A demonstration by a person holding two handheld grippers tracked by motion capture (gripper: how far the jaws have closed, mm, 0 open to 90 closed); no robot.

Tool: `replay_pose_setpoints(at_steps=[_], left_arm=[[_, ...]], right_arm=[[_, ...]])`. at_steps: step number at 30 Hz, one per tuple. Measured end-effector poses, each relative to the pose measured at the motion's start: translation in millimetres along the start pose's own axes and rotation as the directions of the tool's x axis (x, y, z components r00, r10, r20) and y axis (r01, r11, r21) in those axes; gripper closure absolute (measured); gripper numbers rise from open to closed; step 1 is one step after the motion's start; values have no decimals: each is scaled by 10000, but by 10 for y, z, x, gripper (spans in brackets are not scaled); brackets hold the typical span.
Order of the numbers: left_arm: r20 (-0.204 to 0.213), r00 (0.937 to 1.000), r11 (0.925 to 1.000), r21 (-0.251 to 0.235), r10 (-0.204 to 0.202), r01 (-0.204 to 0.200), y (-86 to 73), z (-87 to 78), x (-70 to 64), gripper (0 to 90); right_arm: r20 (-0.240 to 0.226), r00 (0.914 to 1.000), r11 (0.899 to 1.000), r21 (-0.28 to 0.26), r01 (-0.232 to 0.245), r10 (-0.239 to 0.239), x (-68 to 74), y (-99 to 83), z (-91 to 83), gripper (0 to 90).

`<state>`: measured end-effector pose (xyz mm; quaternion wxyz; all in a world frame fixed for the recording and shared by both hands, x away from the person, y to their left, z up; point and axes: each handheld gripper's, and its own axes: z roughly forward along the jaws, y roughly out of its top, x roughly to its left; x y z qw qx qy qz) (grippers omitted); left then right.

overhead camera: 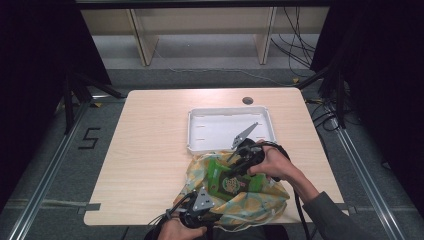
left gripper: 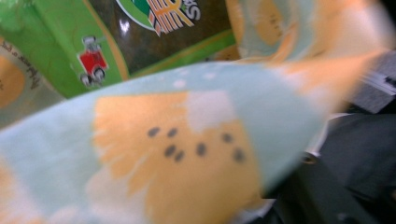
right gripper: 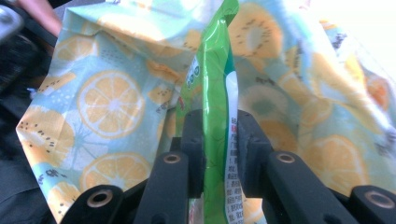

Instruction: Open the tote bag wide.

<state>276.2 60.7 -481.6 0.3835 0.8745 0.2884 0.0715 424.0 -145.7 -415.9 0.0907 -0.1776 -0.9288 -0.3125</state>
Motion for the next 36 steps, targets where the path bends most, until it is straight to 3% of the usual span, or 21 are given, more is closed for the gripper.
replay_pose_setpoints(at_steps=[1, 4, 6, 10, 13, 14, 16, 19, 23, 25, 31, 36], left_arm=[[55, 9999, 9999, -83, -149, 150, -2, -30, -9, 540], [226, 9990, 9993, -44, -375, 376, -9, -140, 2, 474], [186, 9980, 9981, -142, -603, 606, -22, -219, 16, 445], [271, 9966, 9969, -158, -772, 777, -37, -388, 54, 386], [264, 9975, 9978, -101, -657, 660, -47, -495, 80, 366], [227, 9958, 9959, -106, -890, 893, -57, -515, 82, 360], [82, 9969, 9969, -149, -777, 778, -68, -565, 123, 348], [-50, 9938, 9935, -235, -1114, 1112, -90, -644, 171, 342], [-345, 9932, 9936, -215, -1111, 1104, -141, -750, 251, 338], [-563, 9922, 9938, -140, -1112, 1105, -179, -779, 288, 336], [-1149, 9854, 9920, -29, -1257, 1262, -268, -815, 377, 320], [-1539, 9791, 9909, 20, -1328, 1347, -319, -815, 457, 308]], right_arm=[[109, 9998, 9998, -6, -176, 176, 4, -4, -17, 767], [200, 9998, 9999, -156, 32, -29, -11, -4, -59, 767], [262, 9996, 9998, -173, -105, 110, 0, -5, -87, 767], [322, 9994, 9995, -296, 127, -118, -21, -3, -138, 768], [378, 9990, 9992, -316, -243, 255, -5, -9, -184, 769], [361, 9993, 9992, -389, -116, 130, -15, -10, -196, 769], [416, 9991, 9986, -520, -47, 69, -25, -10, -225, 769], [444, 9988, 9978, -643, -178, 206, -13, -12, -279, 768], [513, 9987, 9962, -872, -34, 79, -10, -10, -345, 768], [656, 9975, 9935, -1085, 349, -279, -23, -3, -380, 768], [716, 9974, 9921, -1249, 69, 20, 9, -2, -485, 769], [786, 9969, 9897, -1417, 213, -102, 23, 14, -554, 769]])
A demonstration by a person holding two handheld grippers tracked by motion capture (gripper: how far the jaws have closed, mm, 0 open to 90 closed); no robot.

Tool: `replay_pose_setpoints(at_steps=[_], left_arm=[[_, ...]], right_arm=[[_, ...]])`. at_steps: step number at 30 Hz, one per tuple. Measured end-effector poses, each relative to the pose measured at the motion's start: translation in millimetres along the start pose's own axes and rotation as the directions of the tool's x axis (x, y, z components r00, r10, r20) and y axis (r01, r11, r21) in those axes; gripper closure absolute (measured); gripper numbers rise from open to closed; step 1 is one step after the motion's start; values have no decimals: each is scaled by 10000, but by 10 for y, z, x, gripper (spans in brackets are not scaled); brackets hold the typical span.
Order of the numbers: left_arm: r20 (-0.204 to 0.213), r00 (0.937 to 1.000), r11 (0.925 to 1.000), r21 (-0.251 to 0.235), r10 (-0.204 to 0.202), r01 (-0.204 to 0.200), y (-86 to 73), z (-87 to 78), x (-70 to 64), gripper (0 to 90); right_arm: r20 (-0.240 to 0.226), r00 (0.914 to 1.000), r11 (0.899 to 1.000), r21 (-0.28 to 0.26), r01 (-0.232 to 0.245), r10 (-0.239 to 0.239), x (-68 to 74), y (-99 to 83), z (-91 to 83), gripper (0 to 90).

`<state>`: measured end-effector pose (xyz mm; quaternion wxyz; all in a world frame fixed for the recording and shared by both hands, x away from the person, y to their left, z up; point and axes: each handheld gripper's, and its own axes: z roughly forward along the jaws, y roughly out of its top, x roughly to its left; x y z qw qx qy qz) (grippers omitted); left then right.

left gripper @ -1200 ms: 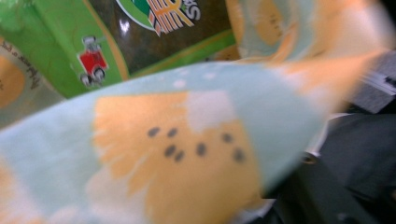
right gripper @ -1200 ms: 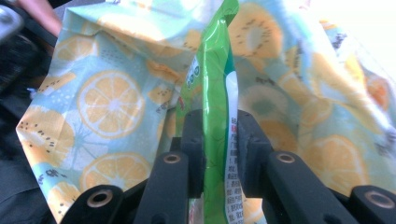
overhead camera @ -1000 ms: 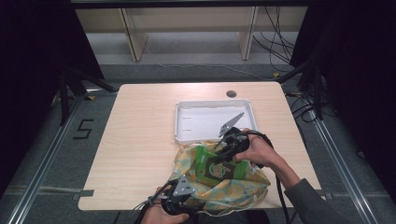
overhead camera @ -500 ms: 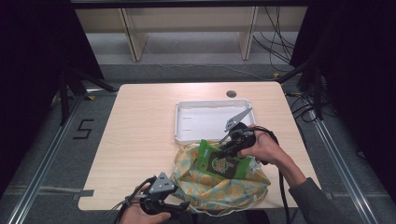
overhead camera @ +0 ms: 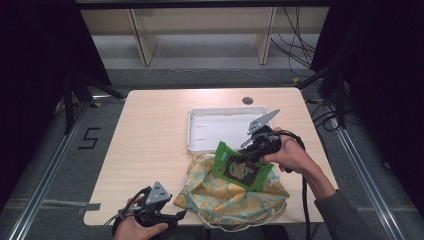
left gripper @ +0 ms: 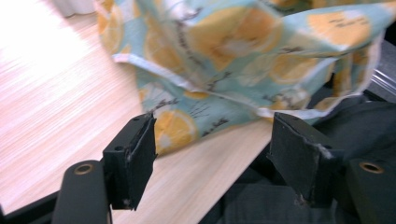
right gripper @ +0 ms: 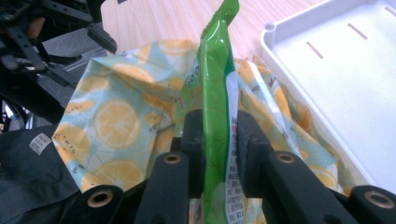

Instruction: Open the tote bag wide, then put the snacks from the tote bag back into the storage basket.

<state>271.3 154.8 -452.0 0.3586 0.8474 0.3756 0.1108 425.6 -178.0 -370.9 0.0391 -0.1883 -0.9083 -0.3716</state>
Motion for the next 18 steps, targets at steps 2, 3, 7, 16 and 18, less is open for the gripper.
replay_pose_setpoints(at_steps=[2, 3, 7, 16, 18], left_arm=[[-117, 9999, 9999, 112, 24, -23, -20, 8, 34, 307], [-154, 9999, 9999, 141, 16, -14, -30, 13, 44, 306], [-328, 9995, 9997, 224, -46, 54, -72, 28, 104, 302], [-508, 9979, 9978, 513, -398, 424, -120, 15, 190, 269], [-575, 9975, 9980, 471, -399, 427, -123, 3, 203, 266]], right_arm=[[40, 10000, 9999, -122, 77, -77, 13, 16, -30, 769], [49, 10000, 9999, -92, 55, -55, 19, 23, -46, 768], [261, 9995, 9998, -107, 162, -159, 60, 56, -117, 768], [411, 9988, 9988, -397, 273, -256, 124, 105, -214, 768], [472, 9982, 9986, -364, 379, -362, 132, 113, -242, 768]])
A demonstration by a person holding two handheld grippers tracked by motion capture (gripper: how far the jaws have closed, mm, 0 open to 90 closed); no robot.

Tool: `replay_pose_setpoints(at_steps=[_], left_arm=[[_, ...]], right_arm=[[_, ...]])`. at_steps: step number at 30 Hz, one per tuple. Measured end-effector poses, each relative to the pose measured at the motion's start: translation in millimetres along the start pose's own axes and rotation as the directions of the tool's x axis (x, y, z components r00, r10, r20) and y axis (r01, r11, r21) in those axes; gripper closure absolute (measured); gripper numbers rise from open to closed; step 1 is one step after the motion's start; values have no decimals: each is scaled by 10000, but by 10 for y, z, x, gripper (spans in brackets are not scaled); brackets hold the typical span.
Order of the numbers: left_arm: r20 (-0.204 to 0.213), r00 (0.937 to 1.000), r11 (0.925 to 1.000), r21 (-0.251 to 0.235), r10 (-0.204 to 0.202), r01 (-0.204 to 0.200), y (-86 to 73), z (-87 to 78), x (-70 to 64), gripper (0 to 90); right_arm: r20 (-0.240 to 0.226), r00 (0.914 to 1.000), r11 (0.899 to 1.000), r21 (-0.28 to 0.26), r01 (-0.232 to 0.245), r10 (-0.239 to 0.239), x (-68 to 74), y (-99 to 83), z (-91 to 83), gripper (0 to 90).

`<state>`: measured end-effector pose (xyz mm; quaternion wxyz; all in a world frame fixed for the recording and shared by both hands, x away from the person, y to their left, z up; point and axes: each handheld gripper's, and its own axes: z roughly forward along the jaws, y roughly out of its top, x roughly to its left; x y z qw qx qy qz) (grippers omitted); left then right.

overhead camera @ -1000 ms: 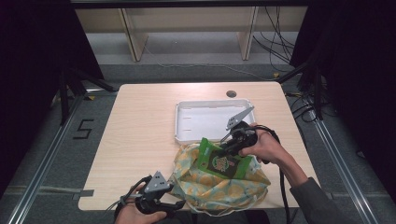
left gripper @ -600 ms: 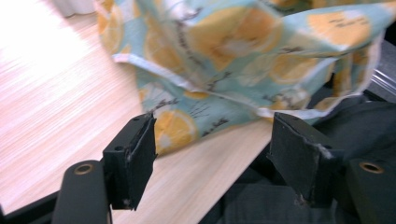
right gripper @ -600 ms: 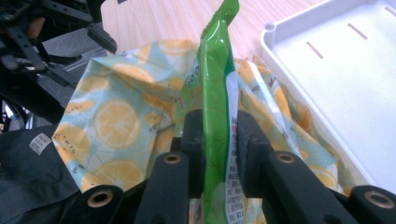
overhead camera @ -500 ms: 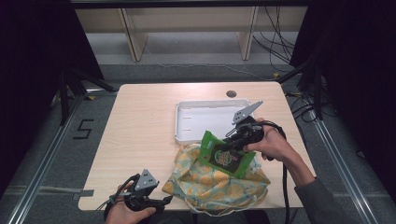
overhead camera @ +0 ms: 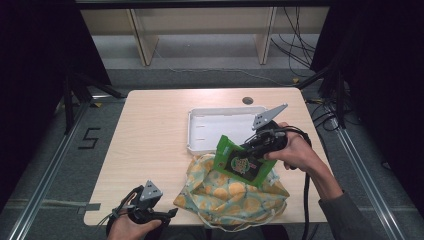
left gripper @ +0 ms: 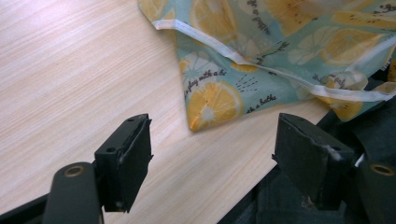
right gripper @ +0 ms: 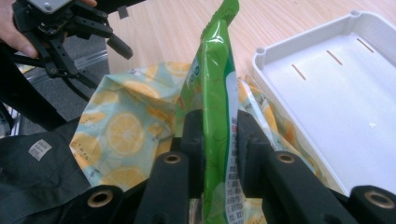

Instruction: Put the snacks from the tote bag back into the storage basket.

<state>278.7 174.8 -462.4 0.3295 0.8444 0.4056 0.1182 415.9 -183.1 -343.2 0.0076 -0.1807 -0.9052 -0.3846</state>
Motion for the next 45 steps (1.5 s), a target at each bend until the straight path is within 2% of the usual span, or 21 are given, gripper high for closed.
replay_pose_setpoints(at_steps=[2, 3, 6, 7, 13, 18, 22, 23, 25, 26, 27, 30, 32, 33, 35, 37, 41, 42, 44, 45], left_arm=[[-112, 9998, 9999, -9, 141, -141, 1, -8, 16, 247], [-126, 9999, 10000, -73, 44, -45, -4, 0, 12, 237], [-141, 9996, 9997, 23, 230, -229, 1, 6, 18, 225], [-159, 9998, 9999, 21, 128, -128, 0, 10, 11, 214], [-238, 9993, 9996, -78, 282, -284, -2, 20, 15, 208], [-239, 9993, 9996, -32, 274, -274, -13, 27, 21, 208], [-299, 9995, 10000, -26, 62, -63, -21, 26, 18, 209], [-227, 9997, 10000, 12, 86, -86, -20, 18, 20, 208], [-253, 9995, 9998, -37, 207, -208, -21, 19, 30, 208], [-264, 9995, 9999, -39, 161, -162, -22, 19, 27, 209], [-268, 9995, 9999, -52, 162, -163, -22, 19, 28, 208], [-245, 9996, 9999, -85, 131, -133, -24, 21, 25, 209], [-236, 9995, 9998, -31, 195, -195, -24, 20, 29, 208], [-234, 9995, 9998, -31, 194, -195, -24, 20, 28, 208], [-223, 9996, 9998, -79, 176, -178, -23, 21, 25, 208], [-231, 9996, 9998, -81, 178, -180, -25, 19, 28, 209], [-236, 9994, 9997, 22, 256, -256, -26, 3, 38, 209], [-232, 9994, 9997, 24, 261, -260, -28, 2, 39, 209], [-205, 9995, 9997, -17, 252, -252, -33, 1, 39, 209], [-189, 9995, 9996, -34, 270, -271, -35, 0, 42, 209]], right_arm=[[-24, 9999, 9997, -212, 138, -139, 7, 8, -4, 768], [-130, 9999, 9999, -133, 93, -94, 14, 15, -26, 768], [7, 9999, 9994, -290, 173, -173, 22, 29, -72, 768], [-2, 9999, 9994, -325, 144, -144, 23, 32, -90, 768], [186, 9998, 9989, -476, -60, 69, -12, 54, -164, 768], [313, 9994, 9996, -247, -154, 161, -52, 101, -183, 768], [526, 9985, 9999, -56, -130, 133, -70, 189, -248, 769], [462, 9987, 9998, -54, -201, 203, -74, 217, -267, 768], [625, 9980, 9999, -35, -105, 107, -96, 278, -312, 769], [705, 9971, 9995, -19, -301, 302, -107, 312, -334, 769], [843, 9963, 9998, -1, -180, 179, -136, 341, -351, 769], [1087, 9933, 9991, 132, -403, 386, -203, 406, -367, 769], [1177, 9927, 9994, 207, -289, 262, -281, 445, -356, 769], [1255, 9900, 9968, 380, -700, 647, -299, 461, -356, 769], [1425, 9864, 9951, 443, -888, 817, -376, 493, -332, 769], [1773, 9795, 9928, 541, -1067, 956, -469, 524, -300, 769], [2135, 9683, 9865, 703, -1477, 1297, -643, 582, -227, 769], [2212, 9639, 9831, 732, -1681, 1483, -675, 593, -200, 769], [2490, 9559, 9801, 816, -1811, 1559, -756, 612, -166, 770], [2545, 9496, 9733, 898, -2114, 1828, -784, 620, -149, 769]])
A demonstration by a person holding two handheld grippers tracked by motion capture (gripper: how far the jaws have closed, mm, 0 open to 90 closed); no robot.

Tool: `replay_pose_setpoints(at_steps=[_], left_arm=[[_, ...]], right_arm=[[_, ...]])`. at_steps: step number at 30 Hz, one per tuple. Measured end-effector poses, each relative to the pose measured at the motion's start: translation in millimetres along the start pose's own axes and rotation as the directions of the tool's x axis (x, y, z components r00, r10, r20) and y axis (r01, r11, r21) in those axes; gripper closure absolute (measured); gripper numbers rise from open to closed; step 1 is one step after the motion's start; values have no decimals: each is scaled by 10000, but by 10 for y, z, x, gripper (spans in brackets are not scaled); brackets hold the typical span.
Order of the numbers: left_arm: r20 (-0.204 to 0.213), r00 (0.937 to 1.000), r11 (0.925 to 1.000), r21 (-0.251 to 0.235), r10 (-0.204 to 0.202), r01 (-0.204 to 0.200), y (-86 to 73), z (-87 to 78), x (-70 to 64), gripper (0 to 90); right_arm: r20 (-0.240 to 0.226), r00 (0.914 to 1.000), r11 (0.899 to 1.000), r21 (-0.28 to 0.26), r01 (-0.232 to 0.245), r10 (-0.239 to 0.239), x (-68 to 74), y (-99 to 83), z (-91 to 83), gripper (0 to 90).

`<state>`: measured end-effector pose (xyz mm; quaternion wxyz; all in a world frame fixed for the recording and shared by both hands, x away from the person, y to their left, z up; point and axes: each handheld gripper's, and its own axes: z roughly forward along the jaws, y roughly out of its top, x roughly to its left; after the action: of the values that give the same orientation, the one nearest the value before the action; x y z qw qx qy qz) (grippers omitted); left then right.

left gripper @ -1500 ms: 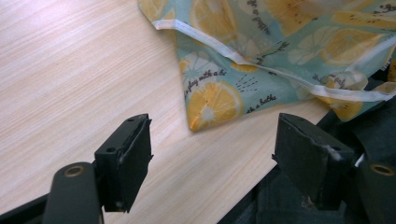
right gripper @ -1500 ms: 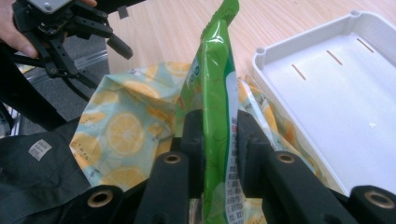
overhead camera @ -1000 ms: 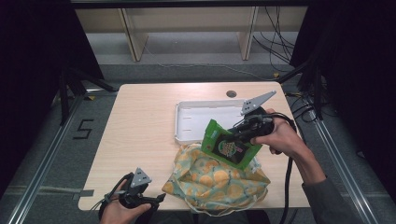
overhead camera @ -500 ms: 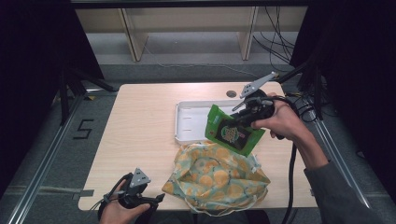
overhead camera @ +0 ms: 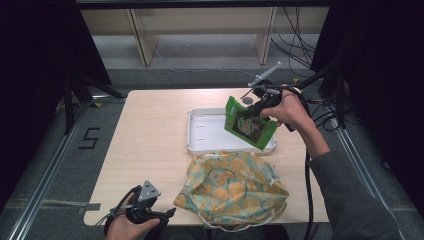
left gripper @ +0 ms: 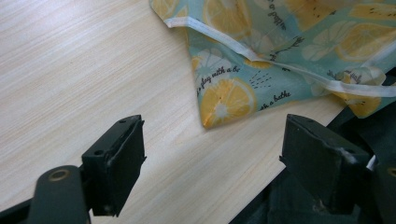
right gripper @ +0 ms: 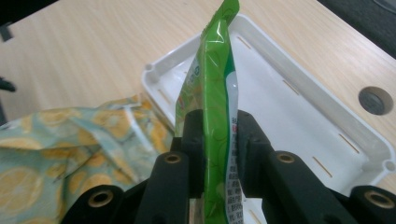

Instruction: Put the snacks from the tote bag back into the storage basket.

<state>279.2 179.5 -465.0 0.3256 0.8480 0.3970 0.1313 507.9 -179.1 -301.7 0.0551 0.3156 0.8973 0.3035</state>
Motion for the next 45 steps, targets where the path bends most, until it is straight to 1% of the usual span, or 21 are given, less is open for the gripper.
replay_pose_setpoints(at_steps=[1, 9, 10, 15, 19, 20, 21, 22, 24, 27, 29, 31, 34, 35, 37, 39, 40, 41, 42, 43, 45], left_arm=[[-25, 10000, 10000, -37, -85, 85, -3, 2, -4, 209], [22, 10000, 10000, 0, 89, -89, -19, -17, 1, 209], [50, 9999, 9999, -64, -147, 147, -25, -7, -13, 209], [90, 9999, 10000, -20, 94, -93, -27, -21, -7, 209], [89, 9998, 9999, -8, 163, -163, -32, -20, -9, 209], [122, 9999, 10000, -17, 97, -97, -34, -14, -16, 209], [133, 9999, 9999, -77, -96, 97, -38, 0, -29, 209], [155, 9998, 9999, -68, -100, 101, -37, 2, -34, 209], [148, 9997, 9998, -1, 185, -185, -29, -8, -25, 209], [155, 9997, 9998, 13, 183, -183, -31, -9, -28, 209], [160, 9997, 9998, -6, 175, -174, -30, -5, -33, 209], [190, 9998, 10000, -47, -14, 14, -35, 4, -44, 209], [209, 9995, 9997, -4, 241, -241, -28, -5, -35, 209], [223, 9995, 9997, -15, 236, -235, -29, -5, -38, 209], [245, 9995, 9998, -25, 217, -216, -30, -4, -45, 209], [256, 9996, 9999, -43, 133, -132, -30, 7, -53, 209], [261, 9997, 10000, -45, 29, -28, -34, 13, -59, 209], [267, 9996, 10000, -40, 46, -45, -34, 14, -60, 209], [220, 9997, 10000, -24, 78, -77, -33, 18, -60, 209], [233, 9997, 10000, -23, 96, -95, -33, 16, -60, 209], [218, 9997, 9999, -12, 111, -110, -34, 14, -59, 209]], right_arm=[[191, 9998, 10000, -50, 76, -75, -42, 15, 29, 769], [872, 9933, 9971, 49, -764, 757, -300, 89, 225, 769], [965, 9913, 9959, 35, -904, 897, -334, 90, 256, 769], [1332, 9837, 9924, 62, -1231, 1212, -501, 104, 389, 769], [1672, 9729, 9865, 88, -1634, 1597, -601, 114, 490, 769], [1788, 9719, 9875, 91, -1572, 1531, -636, 115, 512, 769], [1866, 9656, 9820, 173, -1878, 1814, -643, 118, 533, 769], [1975, 9646, 9834, 144, -1811, 1747, -682, 118, 554, 769], [2114, 9577, 9789, 183, -2035, 1952, -718, 121, 597, 769], [2295, 9494, 9737, 265, -2264, 2145, -760, 127, 659, 769], [2422, 9480, 9758, 203, -2179, 2067, -817, 127, 707, 769], [2426, 9415, 9695, 144, -2445, 2339, -831, 135, 738, 769], [2509, 9374, 9680, 47, -2508, 2416, -891, 139, 790, 769], [2632, 9308, 9649, -10, -2626, 2536, -910, 142, 811, 769], [2636, 9282, 9633, -163, -2679, 2626, -941, 145, 826, 769], [2589, 9198, 9542, -288, -2979, 2949, -950, 149, 842, 769], [2705, 9187, 9567, -372, -2887, 2878, -980, 148, 856, 769], [2779, 9234, 9636, -392, -2645, 2648, -1005, 137, 870, 769], [2760, 9176, 9576, -467, -2845, 2861, -1008, 143, 881, 769], [2847, 9144, 9569, -457, -2868, 2876, -1015, 141, 900, 769], [2873, 9173, 9608, -545, -2717, 2757, -1047, 140, 919, 769]])
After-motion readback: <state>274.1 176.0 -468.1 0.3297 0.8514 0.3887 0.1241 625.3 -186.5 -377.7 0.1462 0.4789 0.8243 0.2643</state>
